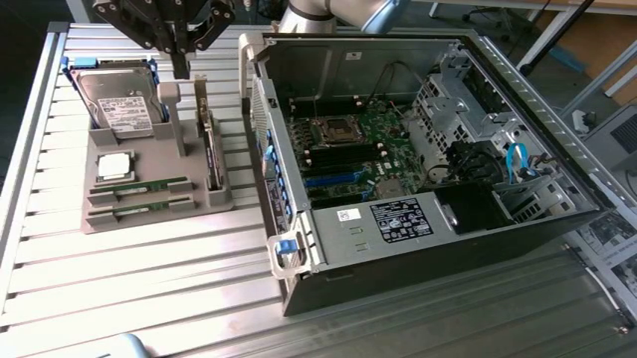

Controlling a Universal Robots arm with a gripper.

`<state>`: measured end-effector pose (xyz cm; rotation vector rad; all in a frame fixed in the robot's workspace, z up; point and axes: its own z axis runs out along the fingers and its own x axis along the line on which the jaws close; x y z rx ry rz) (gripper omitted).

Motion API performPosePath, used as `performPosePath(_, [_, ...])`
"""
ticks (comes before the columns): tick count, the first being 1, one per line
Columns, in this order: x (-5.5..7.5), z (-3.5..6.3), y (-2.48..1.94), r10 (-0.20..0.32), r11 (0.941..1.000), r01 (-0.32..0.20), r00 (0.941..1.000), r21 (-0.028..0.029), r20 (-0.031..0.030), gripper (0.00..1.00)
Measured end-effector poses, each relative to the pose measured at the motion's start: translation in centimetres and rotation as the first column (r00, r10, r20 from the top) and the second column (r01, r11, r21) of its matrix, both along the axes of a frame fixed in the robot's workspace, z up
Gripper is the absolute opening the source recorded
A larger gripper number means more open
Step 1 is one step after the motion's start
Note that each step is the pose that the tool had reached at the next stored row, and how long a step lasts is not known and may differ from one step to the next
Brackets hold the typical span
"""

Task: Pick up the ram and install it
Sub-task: 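Reach for the ram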

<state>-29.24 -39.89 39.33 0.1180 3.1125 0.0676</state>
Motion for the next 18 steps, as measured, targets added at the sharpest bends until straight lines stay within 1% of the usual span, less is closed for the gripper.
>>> performPosePath(18, [-2.6, 0.00, 0.00, 0.000, 1.0000, 0.000, 1.0000, 0.0000, 0.0000, 0.11])
